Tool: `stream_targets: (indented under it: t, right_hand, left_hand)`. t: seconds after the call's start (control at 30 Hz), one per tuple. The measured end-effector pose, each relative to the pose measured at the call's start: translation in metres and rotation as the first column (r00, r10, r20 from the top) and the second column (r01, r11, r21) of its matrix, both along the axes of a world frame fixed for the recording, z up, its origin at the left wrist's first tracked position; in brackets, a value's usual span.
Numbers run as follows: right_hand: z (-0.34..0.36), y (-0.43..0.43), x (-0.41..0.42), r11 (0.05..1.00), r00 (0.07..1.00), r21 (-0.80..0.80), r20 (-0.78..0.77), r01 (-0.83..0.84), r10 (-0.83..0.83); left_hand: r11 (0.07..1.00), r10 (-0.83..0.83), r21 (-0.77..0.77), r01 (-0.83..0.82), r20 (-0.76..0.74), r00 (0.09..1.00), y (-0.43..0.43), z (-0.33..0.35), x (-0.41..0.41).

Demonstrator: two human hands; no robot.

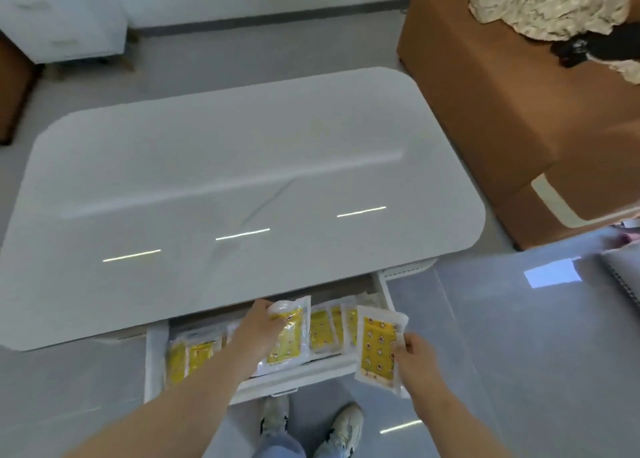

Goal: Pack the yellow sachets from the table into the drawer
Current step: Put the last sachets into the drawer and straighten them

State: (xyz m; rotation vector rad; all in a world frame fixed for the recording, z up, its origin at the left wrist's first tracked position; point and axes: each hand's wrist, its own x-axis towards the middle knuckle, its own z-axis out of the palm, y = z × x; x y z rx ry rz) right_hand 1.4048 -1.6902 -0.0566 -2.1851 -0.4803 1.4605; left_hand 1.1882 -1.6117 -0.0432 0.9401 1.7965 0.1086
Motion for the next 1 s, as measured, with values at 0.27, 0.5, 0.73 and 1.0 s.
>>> stream_targets:
  t: [0.27,0.5,0.73,1.0]
  right_hand:
    - [-0.059,0.04,0.01,0.969,0.962,-0.046,0.118,-0.242,0.246]
    - [-0.139,0.069,0.011,0.962,0.956,-0.118,0.134,-0.245,0.26]
    - [-0.21,0.076,0.013,0.943,0.944,-0.199,0.14,-0.268,0.298]
    - [-0.227,0.071,0.022,0.844,0.813,-0.362,0.288,-0.397,0.506]
  left_hand:
    - [0.99,-0.142,-0.039,0.138,-0.164,0.976,0.023,-0.06,-0.007]
    - [0.986,-0.13,-0.115,0.12,-0.091,0.987,0.03,-0.151,0.006]
    - [0.995,-0.088,-0.041,0.09,0.028,0.996,0.027,-0.224,0.016]
    - [0.856,-0.491,0.01,0.518,-0.303,0.817,0.008,-0.252,0.026]
